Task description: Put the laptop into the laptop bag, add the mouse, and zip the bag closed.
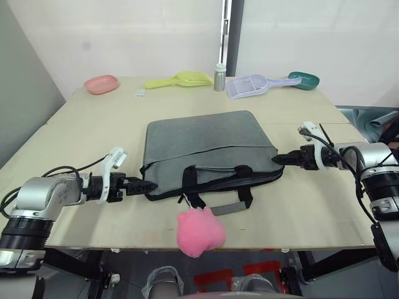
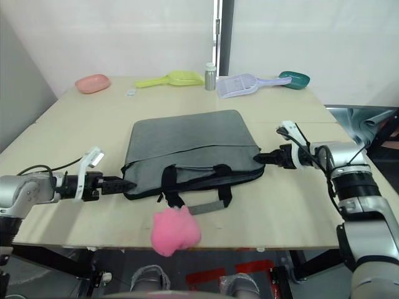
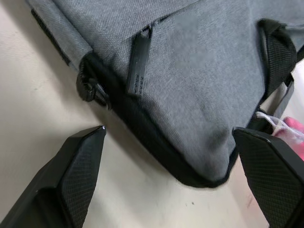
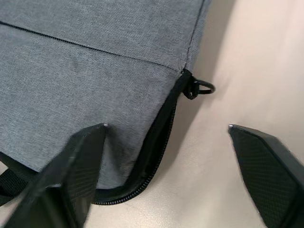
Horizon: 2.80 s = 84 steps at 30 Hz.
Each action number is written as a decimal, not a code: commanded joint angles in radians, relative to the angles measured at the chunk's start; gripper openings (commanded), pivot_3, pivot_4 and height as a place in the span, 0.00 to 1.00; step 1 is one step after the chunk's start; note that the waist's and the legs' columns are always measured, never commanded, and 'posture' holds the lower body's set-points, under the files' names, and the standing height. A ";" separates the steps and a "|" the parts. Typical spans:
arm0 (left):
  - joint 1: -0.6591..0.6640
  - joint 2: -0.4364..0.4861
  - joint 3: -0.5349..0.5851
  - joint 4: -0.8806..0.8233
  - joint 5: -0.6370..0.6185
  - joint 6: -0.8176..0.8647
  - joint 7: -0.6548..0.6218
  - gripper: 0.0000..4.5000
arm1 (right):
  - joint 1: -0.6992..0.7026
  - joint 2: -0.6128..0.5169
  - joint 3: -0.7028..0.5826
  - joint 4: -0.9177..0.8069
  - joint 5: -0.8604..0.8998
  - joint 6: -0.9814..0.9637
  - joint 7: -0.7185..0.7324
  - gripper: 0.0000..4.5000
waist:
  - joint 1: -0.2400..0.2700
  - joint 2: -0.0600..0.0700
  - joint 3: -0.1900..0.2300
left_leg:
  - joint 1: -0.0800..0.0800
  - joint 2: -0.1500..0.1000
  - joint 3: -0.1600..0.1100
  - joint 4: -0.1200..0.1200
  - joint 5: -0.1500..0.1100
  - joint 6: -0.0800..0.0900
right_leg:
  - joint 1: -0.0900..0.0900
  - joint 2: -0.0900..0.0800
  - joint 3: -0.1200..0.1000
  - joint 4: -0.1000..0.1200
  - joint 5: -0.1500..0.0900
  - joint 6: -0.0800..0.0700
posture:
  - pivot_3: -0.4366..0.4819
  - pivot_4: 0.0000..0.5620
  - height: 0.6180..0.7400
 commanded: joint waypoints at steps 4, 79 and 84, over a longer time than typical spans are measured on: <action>-0.057 0.003 0.045 0.030 -0.011 0.009 0.011 0.50 | 0.023 -0.015 -0.003 -0.089 0.013 -0.003 0.046 0.37 | 0.000 0.000 0.000 | 0.000 0.000 0.000 0.000 0.000 0.000 | 0.000 0.000 0.000 0.000 0.000 0.000 | 0.48 0.27 1.00; 0.405 0.393 0.206 -0.247 0.076 -0.553 -0.604 0.84 | -0.072 0.129 0.573 -0.419 -0.210 -0.193 0.077 0.01 | -0.004 -0.001 0.006 | 0.002 0.001 0.003 -0.009 0.000 -0.001 | -0.001 0.001 0.001 -0.005 -0.001 0.000 | 0.48 0.27 1.00; 0.448 0.353 0.165 -0.274 0.107 -0.575 -0.559 0.84 | -0.078 0.151 0.555 -0.406 -0.233 -0.196 0.089 0.01 | -0.005 -0.001 0.005 | 0.010 0.001 0.003 -0.009 0.000 -0.001 | 0.006 0.000 0.001 -0.005 -0.001 0.000 | 0.48 0.27 1.00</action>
